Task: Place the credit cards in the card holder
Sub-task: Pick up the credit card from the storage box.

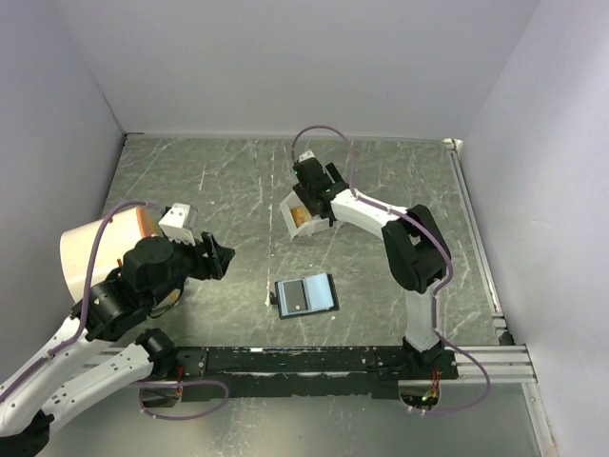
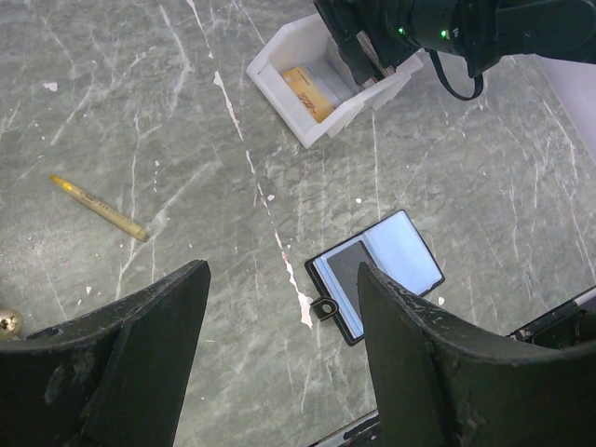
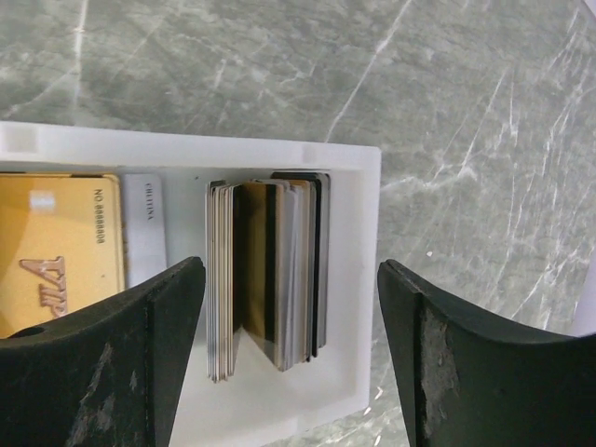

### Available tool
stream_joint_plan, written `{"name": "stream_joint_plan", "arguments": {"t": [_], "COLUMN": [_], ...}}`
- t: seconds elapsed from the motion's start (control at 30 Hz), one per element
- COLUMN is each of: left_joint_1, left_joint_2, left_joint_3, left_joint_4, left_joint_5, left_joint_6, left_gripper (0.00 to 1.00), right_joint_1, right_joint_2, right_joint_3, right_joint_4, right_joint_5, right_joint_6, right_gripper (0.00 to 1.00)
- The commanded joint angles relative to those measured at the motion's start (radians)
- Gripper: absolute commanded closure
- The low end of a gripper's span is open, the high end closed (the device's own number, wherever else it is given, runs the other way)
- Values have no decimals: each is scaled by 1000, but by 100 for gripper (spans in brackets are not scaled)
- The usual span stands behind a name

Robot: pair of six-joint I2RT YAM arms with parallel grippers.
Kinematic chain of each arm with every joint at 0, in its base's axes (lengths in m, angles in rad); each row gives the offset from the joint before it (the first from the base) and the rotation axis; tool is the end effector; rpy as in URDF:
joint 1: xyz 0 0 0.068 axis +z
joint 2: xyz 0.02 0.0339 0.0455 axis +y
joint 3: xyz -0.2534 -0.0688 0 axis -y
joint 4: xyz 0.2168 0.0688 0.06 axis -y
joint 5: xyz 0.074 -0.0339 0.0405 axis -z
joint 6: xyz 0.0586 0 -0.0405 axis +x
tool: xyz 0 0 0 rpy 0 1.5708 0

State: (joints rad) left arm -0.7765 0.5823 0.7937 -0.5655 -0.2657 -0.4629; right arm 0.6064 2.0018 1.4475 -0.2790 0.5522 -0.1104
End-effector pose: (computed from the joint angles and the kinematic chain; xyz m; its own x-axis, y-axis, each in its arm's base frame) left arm 0.1037 -0.0803 0.3117 -0.4448 -0.1670 -0.8799 0.3374 0.8788 -0.3374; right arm 0.3668 0.2170 0.1889 -0.5830 -0.5185 -0.6256 -0.2612 0.8486 -0.4600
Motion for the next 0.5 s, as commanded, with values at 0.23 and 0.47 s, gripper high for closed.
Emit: {"name": "stream_joint_plan", "arguments": {"t": [0.23, 0.47], "left_joint_1": [-7, -7], "left_joint_2": [-6, -8], "left_joint_3": [0, -1], "left_joint_4": [12, 13], "left_joint_5": [3, 3], "left_joint_6": [9, 10], "left_gripper": [24, 24], "right_joint_1": [53, 54], "right_joint_2": [66, 88], "right_joint_3": [37, 37], "right_joint_4": [-10, 11], "right_joint_5": [63, 85], "right_joint_6": [9, -11], "right_gripper": [40, 40]}}
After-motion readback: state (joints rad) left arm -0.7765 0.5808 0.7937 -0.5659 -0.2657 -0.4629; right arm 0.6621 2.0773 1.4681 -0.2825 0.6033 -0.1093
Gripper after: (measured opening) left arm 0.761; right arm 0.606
